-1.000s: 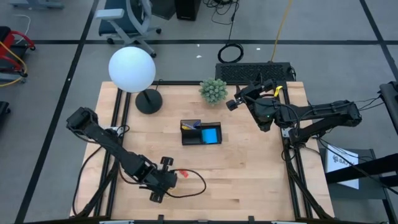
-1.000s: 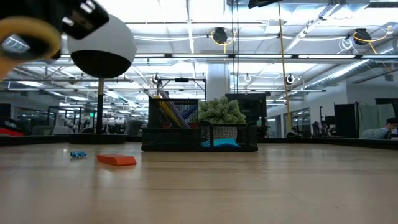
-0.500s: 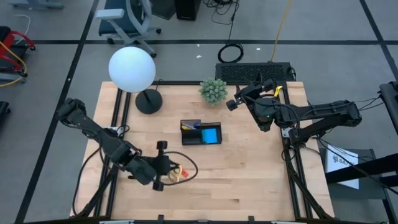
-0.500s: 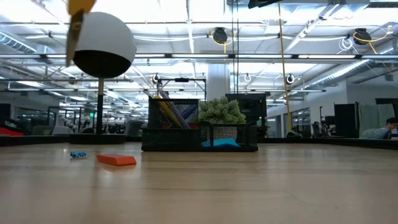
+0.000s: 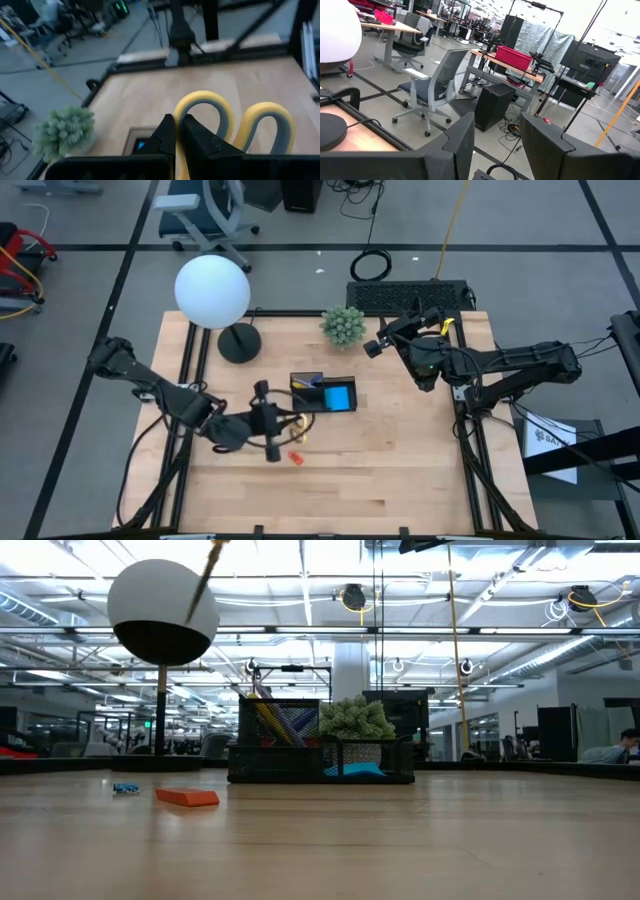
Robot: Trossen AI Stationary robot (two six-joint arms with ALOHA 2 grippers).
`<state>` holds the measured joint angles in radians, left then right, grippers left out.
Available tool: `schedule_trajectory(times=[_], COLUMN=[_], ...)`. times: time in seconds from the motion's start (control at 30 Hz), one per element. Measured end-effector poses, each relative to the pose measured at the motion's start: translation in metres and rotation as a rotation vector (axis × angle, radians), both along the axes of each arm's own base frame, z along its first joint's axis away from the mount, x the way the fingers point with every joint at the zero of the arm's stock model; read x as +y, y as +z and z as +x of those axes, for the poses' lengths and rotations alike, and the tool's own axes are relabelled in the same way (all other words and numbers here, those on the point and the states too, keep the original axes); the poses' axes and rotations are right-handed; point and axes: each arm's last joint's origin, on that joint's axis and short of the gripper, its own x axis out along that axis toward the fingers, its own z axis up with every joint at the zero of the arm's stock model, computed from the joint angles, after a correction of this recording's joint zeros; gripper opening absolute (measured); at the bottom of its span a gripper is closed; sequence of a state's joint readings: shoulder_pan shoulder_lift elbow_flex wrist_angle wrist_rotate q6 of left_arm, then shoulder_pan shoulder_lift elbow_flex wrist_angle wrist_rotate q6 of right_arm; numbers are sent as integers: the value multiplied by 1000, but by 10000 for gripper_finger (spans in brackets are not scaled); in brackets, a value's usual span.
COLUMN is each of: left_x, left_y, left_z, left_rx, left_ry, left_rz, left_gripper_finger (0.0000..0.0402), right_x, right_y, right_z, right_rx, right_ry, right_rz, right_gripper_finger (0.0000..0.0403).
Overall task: Pick and place office supplies into organizer
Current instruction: Put the scissor into the desk organizer
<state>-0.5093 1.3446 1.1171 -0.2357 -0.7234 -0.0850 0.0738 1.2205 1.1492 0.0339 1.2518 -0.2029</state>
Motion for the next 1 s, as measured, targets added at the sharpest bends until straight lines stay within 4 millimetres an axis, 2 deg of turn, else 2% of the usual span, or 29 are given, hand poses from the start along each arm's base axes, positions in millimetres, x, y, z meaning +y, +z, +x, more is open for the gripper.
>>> schedule_trajectory(times=[0.2, 0.4, 0.63, 0.83, 1.0], left_x=[20, 48, 71, 91, 107], left_y=[-8, -23, -41, -59, -60], left_z=[2, -15, -30, -32, -30], left_rx=[-177, -359, -580, -606, -621], left_ry=[38, 69, 32, 42, 20], left_rz=[-4, -35, -93, -133, -157], left_gripper_finger=[13, 13, 14, 13, 13], right_x=[0, 0, 0, 0, 0], right_y=[0, 0, 0, 0, 0], right_z=[0, 0, 0, 0, 0], right_rx=[0, 0, 0, 0, 0], right_ry=[0, 0, 0, 0, 0], right_rz=[0, 0, 0, 0, 0], right_gripper_finger=[147, 152, 152, 153, 153])
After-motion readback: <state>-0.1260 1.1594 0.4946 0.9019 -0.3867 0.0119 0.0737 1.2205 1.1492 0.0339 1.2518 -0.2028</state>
